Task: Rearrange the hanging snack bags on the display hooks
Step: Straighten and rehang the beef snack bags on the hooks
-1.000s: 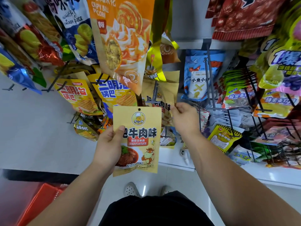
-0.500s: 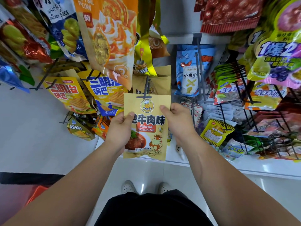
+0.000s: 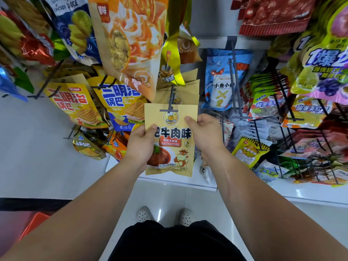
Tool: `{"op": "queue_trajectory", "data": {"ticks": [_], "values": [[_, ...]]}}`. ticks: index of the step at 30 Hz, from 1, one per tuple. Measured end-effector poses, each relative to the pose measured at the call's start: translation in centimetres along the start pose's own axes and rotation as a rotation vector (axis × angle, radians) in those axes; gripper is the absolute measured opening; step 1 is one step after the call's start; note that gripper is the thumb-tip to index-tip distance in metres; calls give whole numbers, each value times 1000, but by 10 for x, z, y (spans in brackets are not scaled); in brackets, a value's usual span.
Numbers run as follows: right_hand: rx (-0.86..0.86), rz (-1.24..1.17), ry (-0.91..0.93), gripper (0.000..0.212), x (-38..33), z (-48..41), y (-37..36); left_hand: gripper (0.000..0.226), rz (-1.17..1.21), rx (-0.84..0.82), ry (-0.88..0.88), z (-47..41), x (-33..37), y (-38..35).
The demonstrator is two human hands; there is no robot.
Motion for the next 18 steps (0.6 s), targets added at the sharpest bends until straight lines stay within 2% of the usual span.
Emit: {"op": "queue_trajectory", "data": {"ticks": [9, 15, 18], "values": [[76, 331, 140, 58, -30, -34, 4, 29, -90, 70, 1, -47, 7, -14], [109, 437, 162, 58, -43, -51, 2, 45, -188, 118, 6, -67, 21, -16], [122, 455, 155, 57, -45, -54, 1, 45, -214, 113, 18, -73, 23, -17]]}}
Point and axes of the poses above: each hand's wrist, its own z-axis away from the middle knuckle, its own y-axis out of the back of the hand, x = y × z, the point moved 8 cm from there along -z, towards the middle knuckle, and after that the axes turned 3 degrees about -z, right-handed, at the moved point
